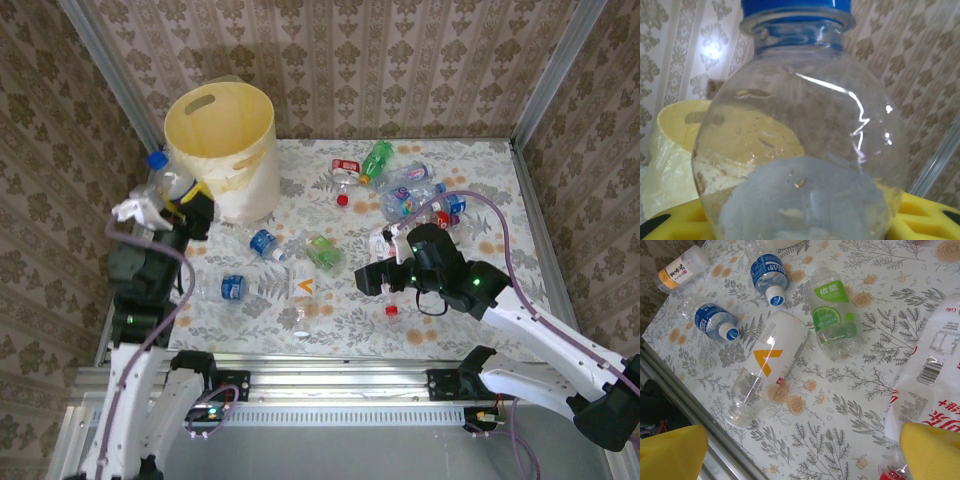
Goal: Throw the plastic bottles in the bin
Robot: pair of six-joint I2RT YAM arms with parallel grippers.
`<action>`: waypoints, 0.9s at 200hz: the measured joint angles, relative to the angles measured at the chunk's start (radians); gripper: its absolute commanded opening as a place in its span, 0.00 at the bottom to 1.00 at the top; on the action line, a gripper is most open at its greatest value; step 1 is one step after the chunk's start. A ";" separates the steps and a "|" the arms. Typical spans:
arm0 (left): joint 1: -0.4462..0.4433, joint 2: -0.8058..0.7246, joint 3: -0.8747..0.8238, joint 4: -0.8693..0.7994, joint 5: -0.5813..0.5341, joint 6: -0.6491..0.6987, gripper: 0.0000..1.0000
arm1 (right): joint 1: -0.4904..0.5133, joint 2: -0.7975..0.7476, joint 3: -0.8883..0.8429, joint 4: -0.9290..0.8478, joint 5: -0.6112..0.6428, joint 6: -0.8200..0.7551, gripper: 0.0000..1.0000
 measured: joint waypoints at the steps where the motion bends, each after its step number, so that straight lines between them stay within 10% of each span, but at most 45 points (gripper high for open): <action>1: 0.000 0.006 0.005 -0.001 0.001 0.000 0.55 | 0.000 0.000 0.000 0.000 0.000 0.000 1.00; 34: 0.099 0.405 0.366 -0.035 0.033 0.012 0.99 | -0.005 0.001 0.011 0.000 0.000 -0.004 1.00; 78: 0.208 0.591 0.507 -0.147 0.083 -0.041 1.00 | -0.006 0.001 0.013 0.000 -0.008 -0.002 1.00; 180: 0.291 0.204 0.438 -0.775 0.026 -0.008 1.00 | -0.006 -0.014 0.004 0.001 -0.024 0.010 1.00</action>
